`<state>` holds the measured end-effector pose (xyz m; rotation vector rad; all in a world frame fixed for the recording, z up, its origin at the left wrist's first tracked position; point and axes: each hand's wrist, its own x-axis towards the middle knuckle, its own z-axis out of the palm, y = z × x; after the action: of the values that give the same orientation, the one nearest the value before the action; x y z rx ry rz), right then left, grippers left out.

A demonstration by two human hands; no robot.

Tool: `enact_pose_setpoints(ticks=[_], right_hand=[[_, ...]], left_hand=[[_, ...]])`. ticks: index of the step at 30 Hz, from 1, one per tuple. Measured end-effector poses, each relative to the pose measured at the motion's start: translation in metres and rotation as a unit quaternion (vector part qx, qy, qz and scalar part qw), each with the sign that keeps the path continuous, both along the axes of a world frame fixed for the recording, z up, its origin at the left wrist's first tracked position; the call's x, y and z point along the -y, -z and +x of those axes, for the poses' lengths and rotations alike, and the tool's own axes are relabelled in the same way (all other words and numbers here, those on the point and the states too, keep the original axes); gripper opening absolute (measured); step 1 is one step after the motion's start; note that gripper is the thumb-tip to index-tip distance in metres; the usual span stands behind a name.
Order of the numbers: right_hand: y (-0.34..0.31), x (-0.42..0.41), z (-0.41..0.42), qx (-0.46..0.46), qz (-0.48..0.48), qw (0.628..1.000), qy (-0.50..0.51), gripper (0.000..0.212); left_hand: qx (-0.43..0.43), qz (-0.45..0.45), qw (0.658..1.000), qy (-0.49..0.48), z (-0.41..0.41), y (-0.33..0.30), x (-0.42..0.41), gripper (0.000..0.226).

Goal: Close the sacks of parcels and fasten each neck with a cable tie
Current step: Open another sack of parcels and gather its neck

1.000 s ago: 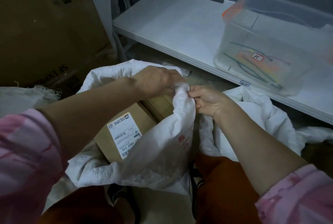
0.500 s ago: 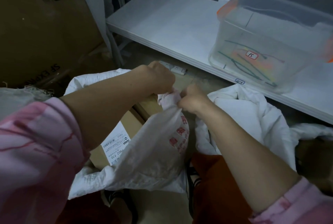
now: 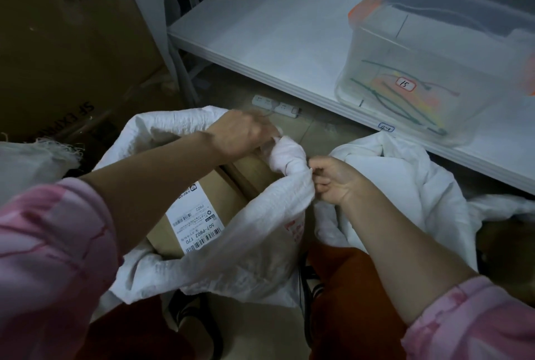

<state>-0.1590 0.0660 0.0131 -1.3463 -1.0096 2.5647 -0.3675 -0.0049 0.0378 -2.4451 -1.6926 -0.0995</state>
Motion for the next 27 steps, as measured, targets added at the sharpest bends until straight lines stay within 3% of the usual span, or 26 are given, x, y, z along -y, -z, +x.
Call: enact_pose_setpoints(ticks=[2,4,5,6,7,8,10,13,15,16,18,19,20,22,24,27], right_hand=[[0.001,-0.004,0.003,0.038,0.02,0.999,-0.007,0.04],[-0.007,-0.007,-0.003,0.136,0.156,0.975,-0.086,0.029],[-0.014,-0.006,-0.008,0.2,0.275,0.928,-0.154,0.023],[-0.019,-0.005,-0.013,0.255,0.399,0.858,-0.201,0.02],[-0.028,-0.001,-0.019,0.286,0.498,0.791,-0.211,0.022],[-0.038,0.006,-0.025,0.286,0.554,0.756,-0.201,0.028],[-0.052,0.023,-0.038,0.273,0.593,0.728,-0.209,0.035],[-0.042,0.039,-0.051,0.288,0.61,0.691,-0.26,0.016],[-0.029,0.035,-0.049,0.284,0.59,0.716,-0.243,0.008],[-0.025,0.027,-0.047,0.272,0.56,0.748,-0.231,0.01],[-0.017,0.008,-0.04,0.219,0.442,0.852,-0.175,0.023],[-0.013,-0.001,-0.034,0.185,0.364,0.902,-0.142,0.029],[-0.007,-0.01,-0.028,0.152,0.281,0.94,-0.117,0.032],[0.006,-0.024,-0.018,0.092,0.149,0.981,-0.084,0.033],[0.017,-0.031,-0.012,0.053,0.085,0.991,-0.09,0.034],[0.026,-0.03,-0.008,0.009,0.056,0.993,-0.099,0.033]], left_hand=[[-0.016,-0.087,0.993,-0.081,0.006,-0.004,-0.004,0.023],[-0.057,-0.193,0.963,-0.178,0.011,-0.011,-0.01,0.028],[-0.08,-0.232,0.945,-0.215,0.015,-0.015,-0.015,0.028],[-0.1,-0.256,0.93,-0.244,0.019,-0.018,-0.021,0.026],[-0.113,-0.276,0.915,-0.272,0.024,-0.021,-0.027,0.024],[-0.113,-0.299,0.899,-0.3,0.027,-0.023,-0.035,0.021],[-0.104,-0.358,0.867,-0.331,0.035,-0.029,-0.046,0.015],[-0.006,-0.41,0.853,-0.325,0.032,-0.029,-0.052,0.022],[0.107,-0.381,0.849,-0.351,0.024,-0.029,-0.05,0.025],[0.156,-0.359,0.844,-0.367,0.021,-0.03,-0.046,0.029],[0.241,-0.256,0.857,-0.377,0.022,-0.03,-0.035,0.04],[0.263,-0.171,0.88,-0.357,0.024,-0.028,-0.026,0.047],[0.254,-0.092,0.906,-0.325,0.025,-0.024,-0.016,0.053],[0.141,-0.022,0.954,-0.265,0.022,-0.016,0.005,0.062],[0.047,-0.046,0.965,-0.255,0.009,-0.001,0.021,0.058],[0.018,-0.056,0.967,-0.246,-0.016,0.013,0.029,0.034]])
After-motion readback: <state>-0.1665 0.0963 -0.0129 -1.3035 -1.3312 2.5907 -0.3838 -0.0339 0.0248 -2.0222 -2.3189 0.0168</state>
